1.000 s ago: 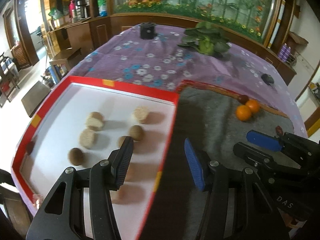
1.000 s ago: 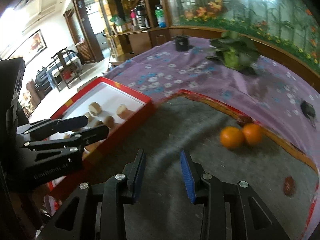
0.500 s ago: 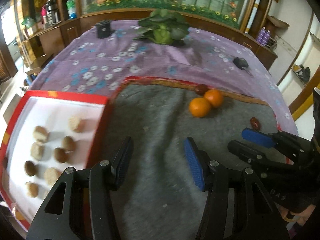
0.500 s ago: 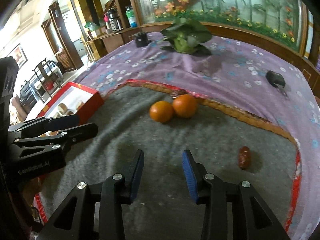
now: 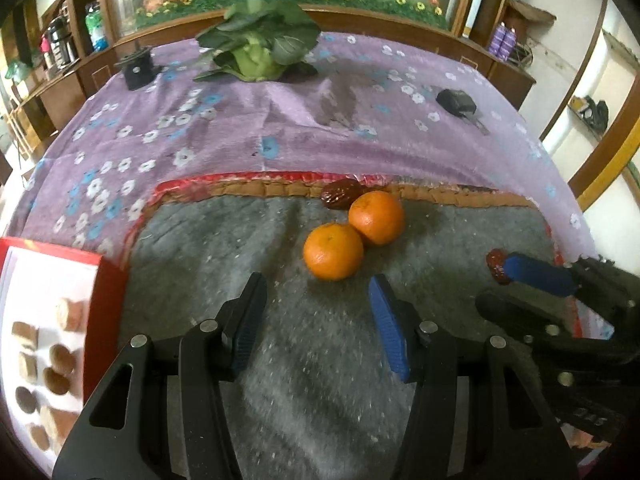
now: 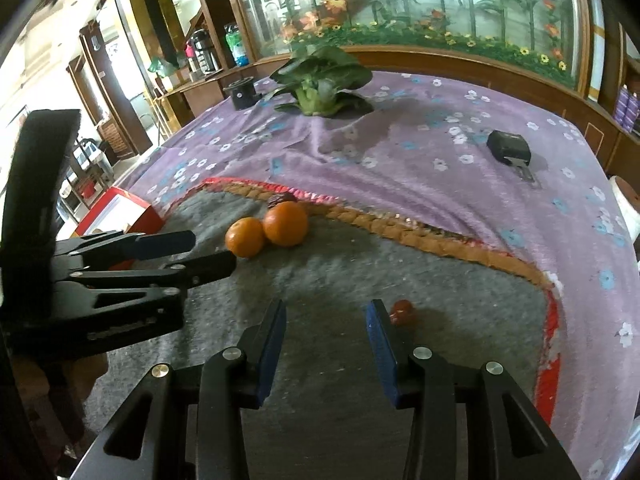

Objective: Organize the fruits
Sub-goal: 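Move the left gripper toward the oranges while the right gripper approaches a red date, then close the left gripper on an orange while the right gripper grasps the other orange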

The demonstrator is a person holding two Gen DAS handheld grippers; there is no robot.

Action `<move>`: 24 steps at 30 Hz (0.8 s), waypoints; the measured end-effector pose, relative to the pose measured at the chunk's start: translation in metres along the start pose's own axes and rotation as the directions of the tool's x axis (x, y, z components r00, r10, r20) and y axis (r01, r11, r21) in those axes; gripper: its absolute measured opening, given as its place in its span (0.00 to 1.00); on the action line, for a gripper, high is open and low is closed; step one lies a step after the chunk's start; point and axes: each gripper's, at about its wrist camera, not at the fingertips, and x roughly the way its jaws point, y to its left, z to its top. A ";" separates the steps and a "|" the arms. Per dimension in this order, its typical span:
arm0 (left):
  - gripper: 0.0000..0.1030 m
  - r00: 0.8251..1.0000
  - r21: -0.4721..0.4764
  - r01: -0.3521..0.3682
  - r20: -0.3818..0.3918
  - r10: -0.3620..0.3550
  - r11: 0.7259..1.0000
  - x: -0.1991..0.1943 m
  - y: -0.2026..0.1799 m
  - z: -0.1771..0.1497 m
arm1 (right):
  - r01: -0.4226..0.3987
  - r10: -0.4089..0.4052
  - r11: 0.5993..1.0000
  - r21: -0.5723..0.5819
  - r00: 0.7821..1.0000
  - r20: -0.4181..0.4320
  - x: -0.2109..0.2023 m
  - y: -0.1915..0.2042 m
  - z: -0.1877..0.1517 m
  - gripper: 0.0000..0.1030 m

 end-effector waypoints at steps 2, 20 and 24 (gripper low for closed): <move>0.51 1.000 0.007 -0.001 -0.007 0.001 1.000 0.006 -0.002 0.002 | 0.002 -0.002 1.000 0.003 1.000 -0.002 0.002 -0.003 0.001 0.40; 0.30 1.000 0.016 0.019 0.008 -0.019 1.000 0.012 0.001 0.006 | 0.015 -0.016 0.998 0.060 1.000 0.003 -0.006 -0.035 0.004 0.41; 0.30 1.000 -0.023 0.018 0.025 -0.017 1.000 -0.006 0.014 -0.001 | -0.013 0.013 1.000 0.015 1.000 -0.002 0.007 -0.017 0.012 0.41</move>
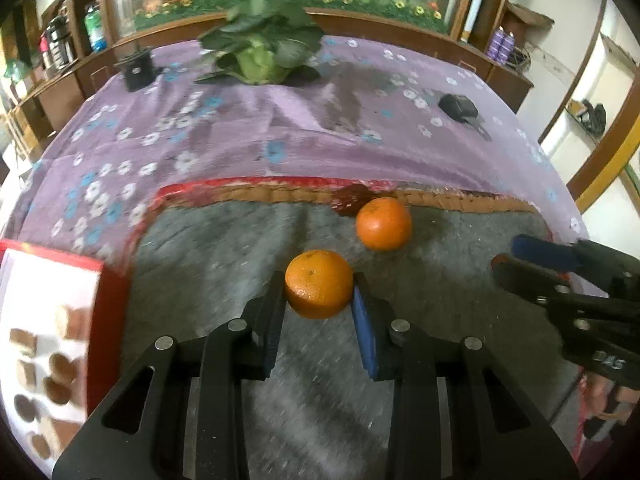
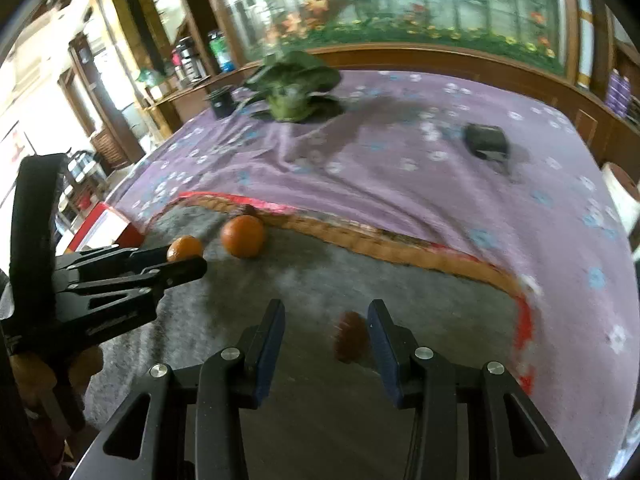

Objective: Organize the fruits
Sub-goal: 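Close the left gripper on an orange while the right gripper grasps the other orange, then carry the orange into the white tray with the left gripper while the right gripper carries its orange there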

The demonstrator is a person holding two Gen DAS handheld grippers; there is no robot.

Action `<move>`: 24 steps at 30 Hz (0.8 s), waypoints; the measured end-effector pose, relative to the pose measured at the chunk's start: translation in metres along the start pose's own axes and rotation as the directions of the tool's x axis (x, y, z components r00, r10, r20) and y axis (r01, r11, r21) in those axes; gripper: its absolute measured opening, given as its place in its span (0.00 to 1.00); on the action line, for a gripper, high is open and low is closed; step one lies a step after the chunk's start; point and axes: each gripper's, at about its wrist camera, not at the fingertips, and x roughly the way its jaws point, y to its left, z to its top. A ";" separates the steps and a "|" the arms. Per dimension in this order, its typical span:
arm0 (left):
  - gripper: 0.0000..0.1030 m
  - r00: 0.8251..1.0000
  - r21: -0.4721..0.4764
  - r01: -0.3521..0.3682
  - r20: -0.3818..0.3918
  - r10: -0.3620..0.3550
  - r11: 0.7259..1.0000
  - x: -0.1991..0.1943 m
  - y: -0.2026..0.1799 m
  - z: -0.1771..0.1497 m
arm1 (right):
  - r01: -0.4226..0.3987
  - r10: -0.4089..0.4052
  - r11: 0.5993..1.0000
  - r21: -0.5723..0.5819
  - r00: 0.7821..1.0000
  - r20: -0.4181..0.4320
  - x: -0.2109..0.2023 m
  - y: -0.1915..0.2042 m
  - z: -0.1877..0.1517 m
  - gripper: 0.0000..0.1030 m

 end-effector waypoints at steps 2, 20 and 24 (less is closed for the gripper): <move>0.30 1.000 -0.019 0.000 0.010 0.000 1.000 -0.011 0.008 -0.004 | -0.011 0.011 0.999 -0.052 1.000 -0.001 0.009 0.015 0.007 0.41; 0.30 0.998 -0.110 -0.037 0.040 0.042 0.993 -0.049 0.056 -0.021 | 0.022 -0.031 0.982 -0.188 0.998 -0.045 0.065 0.063 0.032 0.32; 0.30 0.998 -0.137 -0.045 0.046 0.052 0.989 -0.056 0.069 -0.024 | 0.003 -0.008 0.988 -0.153 0.999 -0.031 0.048 0.053 0.027 0.32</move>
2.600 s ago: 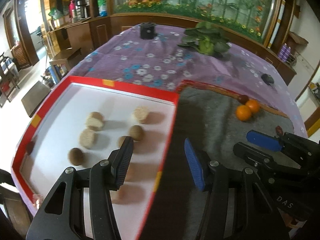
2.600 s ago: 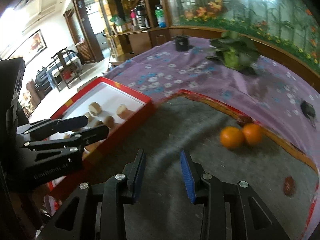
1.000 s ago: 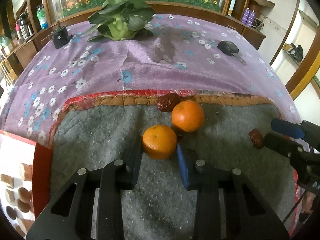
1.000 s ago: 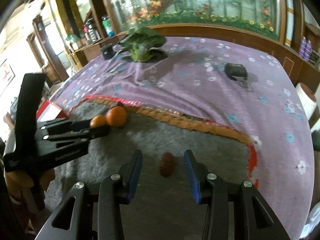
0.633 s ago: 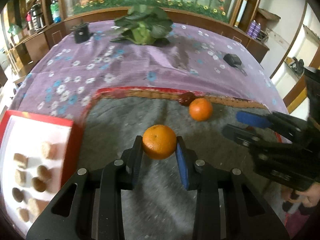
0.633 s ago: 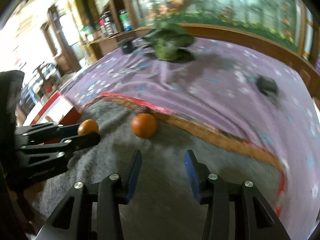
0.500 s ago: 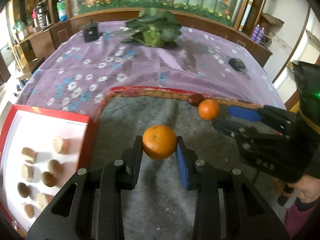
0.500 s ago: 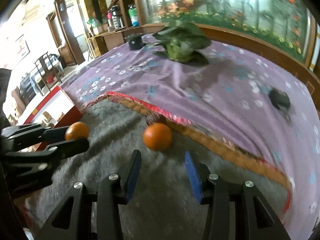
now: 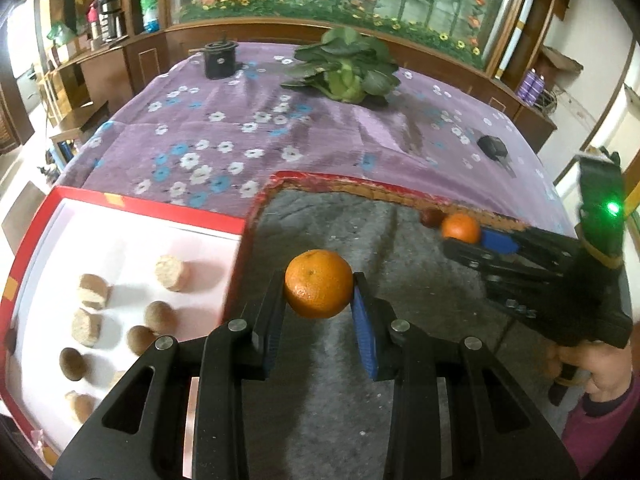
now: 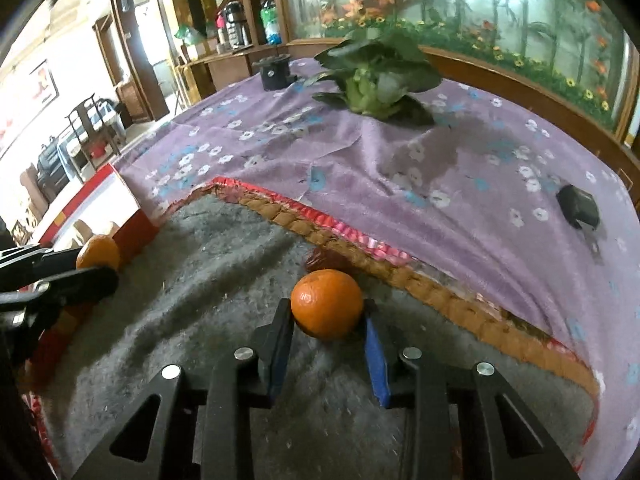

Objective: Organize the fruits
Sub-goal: 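Carry the orange into the white tray with the left gripper while the right gripper carries its orange there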

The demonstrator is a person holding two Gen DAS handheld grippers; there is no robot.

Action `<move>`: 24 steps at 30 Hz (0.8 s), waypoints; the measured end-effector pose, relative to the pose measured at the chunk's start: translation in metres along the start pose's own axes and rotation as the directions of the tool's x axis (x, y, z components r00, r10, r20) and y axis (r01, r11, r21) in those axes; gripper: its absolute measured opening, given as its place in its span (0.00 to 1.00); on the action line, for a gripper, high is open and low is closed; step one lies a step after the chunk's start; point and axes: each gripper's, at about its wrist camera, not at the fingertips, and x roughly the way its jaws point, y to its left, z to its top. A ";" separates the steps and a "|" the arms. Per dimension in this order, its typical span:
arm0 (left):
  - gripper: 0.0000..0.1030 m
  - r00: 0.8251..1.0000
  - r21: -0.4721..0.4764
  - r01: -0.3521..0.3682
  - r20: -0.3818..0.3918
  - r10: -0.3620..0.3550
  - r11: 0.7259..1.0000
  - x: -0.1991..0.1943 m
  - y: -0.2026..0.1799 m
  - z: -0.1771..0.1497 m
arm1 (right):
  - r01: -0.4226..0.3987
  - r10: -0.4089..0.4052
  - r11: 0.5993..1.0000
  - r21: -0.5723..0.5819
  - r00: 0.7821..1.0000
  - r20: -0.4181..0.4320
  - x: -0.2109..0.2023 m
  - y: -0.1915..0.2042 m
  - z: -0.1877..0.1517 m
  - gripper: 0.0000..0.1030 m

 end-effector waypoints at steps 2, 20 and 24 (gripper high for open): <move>0.30 1.000 -0.010 -0.010 0.009 0.011 1.000 -0.006 0.007 -0.001 | -0.012 0.012 1.000 0.020 1.000 0.008 -0.010 -0.005 -0.005 0.32; 0.31 0.995 -0.113 -0.087 0.038 0.091 0.990 -0.045 0.066 -0.020 | -0.026 0.025 0.999 0.043 1.000 0.010 -0.049 -0.005 -0.047 0.32; 0.31 0.993 -0.133 -0.103 0.049 0.110 0.986 -0.051 0.075 -0.021 | -0.061 0.061 0.997 0.050 0.998 0.010 -0.056 0.003 -0.059 0.32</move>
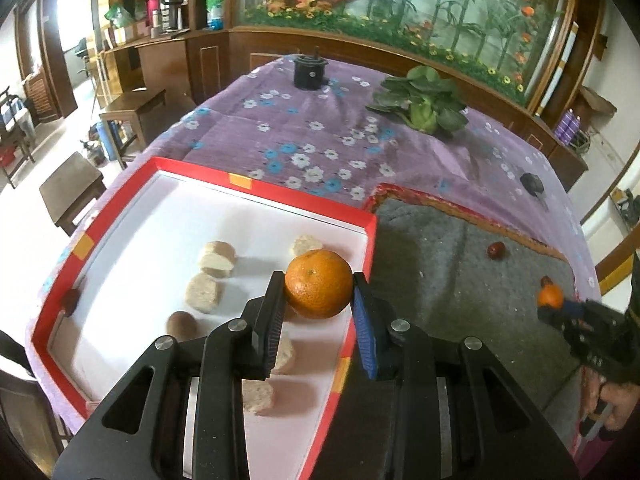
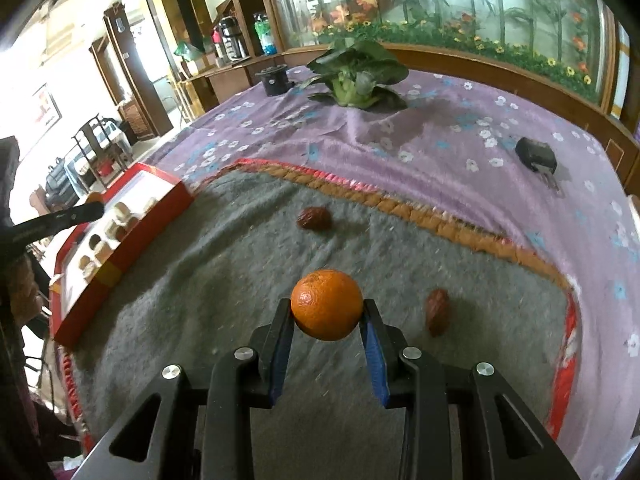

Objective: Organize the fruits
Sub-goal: 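Carry the orange into the white tray with the left gripper while the right gripper carries its orange there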

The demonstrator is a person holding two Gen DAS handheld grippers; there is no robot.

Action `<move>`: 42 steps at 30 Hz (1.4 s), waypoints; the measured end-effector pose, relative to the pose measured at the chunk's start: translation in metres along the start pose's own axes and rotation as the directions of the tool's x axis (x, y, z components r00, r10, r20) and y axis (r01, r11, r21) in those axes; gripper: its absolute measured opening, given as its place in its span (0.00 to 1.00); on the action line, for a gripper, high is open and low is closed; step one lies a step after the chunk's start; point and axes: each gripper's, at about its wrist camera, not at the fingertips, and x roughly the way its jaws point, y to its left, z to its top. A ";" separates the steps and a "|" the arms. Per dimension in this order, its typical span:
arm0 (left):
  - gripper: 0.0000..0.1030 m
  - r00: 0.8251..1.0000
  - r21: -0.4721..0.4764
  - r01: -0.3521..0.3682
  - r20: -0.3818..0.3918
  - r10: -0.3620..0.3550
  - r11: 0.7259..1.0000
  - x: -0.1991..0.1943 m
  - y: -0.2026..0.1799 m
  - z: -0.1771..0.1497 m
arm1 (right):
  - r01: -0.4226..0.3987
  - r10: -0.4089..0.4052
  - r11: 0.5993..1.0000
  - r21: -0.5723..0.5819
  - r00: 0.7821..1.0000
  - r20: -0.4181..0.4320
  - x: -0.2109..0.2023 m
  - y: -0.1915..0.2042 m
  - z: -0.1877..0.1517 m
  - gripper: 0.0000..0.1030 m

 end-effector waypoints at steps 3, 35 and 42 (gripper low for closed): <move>0.31 1.000 -0.016 -0.008 0.002 0.008 1.000 -0.003 0.006 -0.001 | -0.026 0.025 0.999 -0.025 1.000 -0.011 0.001 0.016 -0.007 0.32; 0.31 0.999 -0.037 -0.027 0.019 0.027 0.999 -0.022 0.025 -0.023 | -0.126 0.120 0.987 -0.103 0.991 -0.062 0.000 0.080 -0.029 0.32; 0.31 1.000 -0.036 -0.004 0.010 0.004 0.999 -0.018 0.028 -0.026 | -0.092 0.088 0.994 -0.065 0.994 -0.059 -0.005 0.067 -0.030 0.32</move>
